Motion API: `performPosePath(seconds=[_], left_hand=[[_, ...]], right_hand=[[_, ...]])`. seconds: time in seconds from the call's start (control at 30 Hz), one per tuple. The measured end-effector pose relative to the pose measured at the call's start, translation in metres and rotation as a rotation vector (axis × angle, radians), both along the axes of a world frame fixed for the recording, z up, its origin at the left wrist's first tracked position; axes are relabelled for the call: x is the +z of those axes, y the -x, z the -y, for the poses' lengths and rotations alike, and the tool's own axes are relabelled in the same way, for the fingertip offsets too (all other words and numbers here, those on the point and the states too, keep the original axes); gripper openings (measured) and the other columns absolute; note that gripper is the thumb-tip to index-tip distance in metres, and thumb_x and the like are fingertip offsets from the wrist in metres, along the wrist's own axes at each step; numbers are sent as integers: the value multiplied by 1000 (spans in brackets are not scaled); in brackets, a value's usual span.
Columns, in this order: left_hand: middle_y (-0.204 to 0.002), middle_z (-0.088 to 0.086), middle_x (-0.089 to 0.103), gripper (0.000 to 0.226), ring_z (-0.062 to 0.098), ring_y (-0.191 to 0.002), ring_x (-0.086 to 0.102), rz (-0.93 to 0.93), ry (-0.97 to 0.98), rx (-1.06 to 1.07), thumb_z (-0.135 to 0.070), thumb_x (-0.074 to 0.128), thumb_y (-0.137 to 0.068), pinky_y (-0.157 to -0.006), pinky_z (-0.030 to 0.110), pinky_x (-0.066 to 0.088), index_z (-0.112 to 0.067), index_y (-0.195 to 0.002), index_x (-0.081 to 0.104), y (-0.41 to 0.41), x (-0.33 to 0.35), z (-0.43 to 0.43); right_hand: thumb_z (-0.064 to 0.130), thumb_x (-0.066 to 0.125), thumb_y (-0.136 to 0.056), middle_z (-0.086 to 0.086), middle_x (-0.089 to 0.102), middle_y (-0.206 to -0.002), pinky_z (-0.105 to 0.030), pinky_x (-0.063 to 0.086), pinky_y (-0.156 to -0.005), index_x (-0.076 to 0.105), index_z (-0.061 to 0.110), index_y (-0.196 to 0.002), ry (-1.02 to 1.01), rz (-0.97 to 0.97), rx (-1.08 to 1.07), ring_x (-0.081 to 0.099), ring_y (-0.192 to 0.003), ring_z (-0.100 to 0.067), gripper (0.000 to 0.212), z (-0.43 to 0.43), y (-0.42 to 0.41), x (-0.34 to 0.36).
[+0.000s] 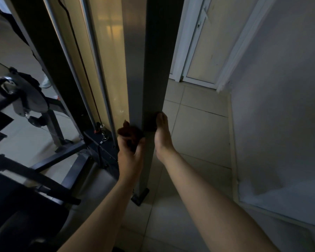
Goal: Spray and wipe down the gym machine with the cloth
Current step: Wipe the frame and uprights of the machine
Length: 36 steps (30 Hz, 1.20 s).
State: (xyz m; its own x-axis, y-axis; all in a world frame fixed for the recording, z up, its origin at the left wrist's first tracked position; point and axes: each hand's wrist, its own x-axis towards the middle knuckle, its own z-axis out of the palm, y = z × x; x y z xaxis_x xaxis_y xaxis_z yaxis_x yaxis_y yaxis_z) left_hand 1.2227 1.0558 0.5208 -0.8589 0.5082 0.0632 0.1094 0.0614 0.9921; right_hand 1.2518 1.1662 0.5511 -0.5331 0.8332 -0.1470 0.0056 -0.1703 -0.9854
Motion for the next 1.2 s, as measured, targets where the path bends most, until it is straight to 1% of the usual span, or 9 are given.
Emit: performPosePath(seconds=[0.17, 0.27, 0.37, 0.5, 0.67, 0.8, 0.97, 1.07, 1.2], left_hand=[[-121, -9, 54, 56, 5, -109, 56, 66, 217, -121, -15, 61, -98, -90, 30, 46, -27, -143, 30, -1, -52, 2], [-117, -8, 53, 48, 19, -119, 56, 124, 257, -141, -11, 61, -98, -92, 32, 43, -34, -129, 33, 0, -73, -1], [-114, -11, 55, 49, 19, -122, 56, 153, 213, -75, -4, 63, -95, -91, 28, 42, -35, -122, 37, -4, -68, -4], [-142, -3, 56, 60, 14, -135, 50, 87, 14, -3, -14, 68, -93, -107, 37, 47, -24, -145, 39, -11, -29, -14], [-111, -12, 63, 41, 12, -105, 62, -118, 95, 103, -25, 76, -87, -86, 48, 56, -39, -112, 46, -5, -24, -20], [-94, -16, 62, 47, 0, -90, 60, 11, 148, 56, -16, 64, -93, -81, 49, 56, -58, -93, 43, -6, -61, -17], [-101, -6, 61, 23, 15, -94, 61, 122, 136, 35, -13, 57, -97, -79, 37, 51, -28, -112, 49, -13, -118, -17], [-95, -7, 54, 15, 3, -85, 54, 151, 185, 54, -6, 54, -99, -71, 15, 43, -12, -110, 46, -15, -151, -20], [-101, 7, 54, 8, 26, -90, 57, 381, 413, 13, -11, 49, -102, -62, 28, 47, -10, -107, 43, -10, -197, -21]], right_hand=[[54, 31, -103, 2, 52, -142, -45, 36, -113, 44, 30, -143, 28, 102, 4, 49, -127, -16, 48, -4, -2, -25], [42, 29, -109, 5, 50, -144, -36, 35, -102, 41, 32, -146, 23, 163, 23, 46, -121, -11, 40, -3, -11, -47], [44, 31, -108, 8, 48, -145, -35, 31, -101, 40, 35, -146, 12, 166, 26, 43, -123, -9, 40, -3, -14, -62], [35, 38, -108, 9, 58, -125, -16, 44, -86, 46, 22, -142, -5, 124, -8, 57, -113, -4, 38, -3, -11, -65], [32, 39, -108, 10, 62, -120, -9, 49, -75, 51, 21, -137, 18, 110, -15, 61, -95, 12, 33, -2, -12, -64], [37, 44, -106, 20, 63, -118, -16, 44, -83, 56, 32, -129, -4, 140, -41, 57, -101, 13, 27, -6, -11, -78], [35, 40, -107, 21, 63, -112, -14, 41, -77, 58, 27, -128, 2, 174, -21, 57, -92, 18, 29, -8, -11, -112], [41, 36, -107, 20, 61, -113, -20, 38, -80, 58, 34, -123, 33, 200, 19, 53, -99, 10, 28, -7, -10, -139], [43, 33, -107, 28, 54, -104, -18, 36, -77, 52, 42, -117, 93, 212, 63, 48, -94, 11, 21, -14, -12, -157]])
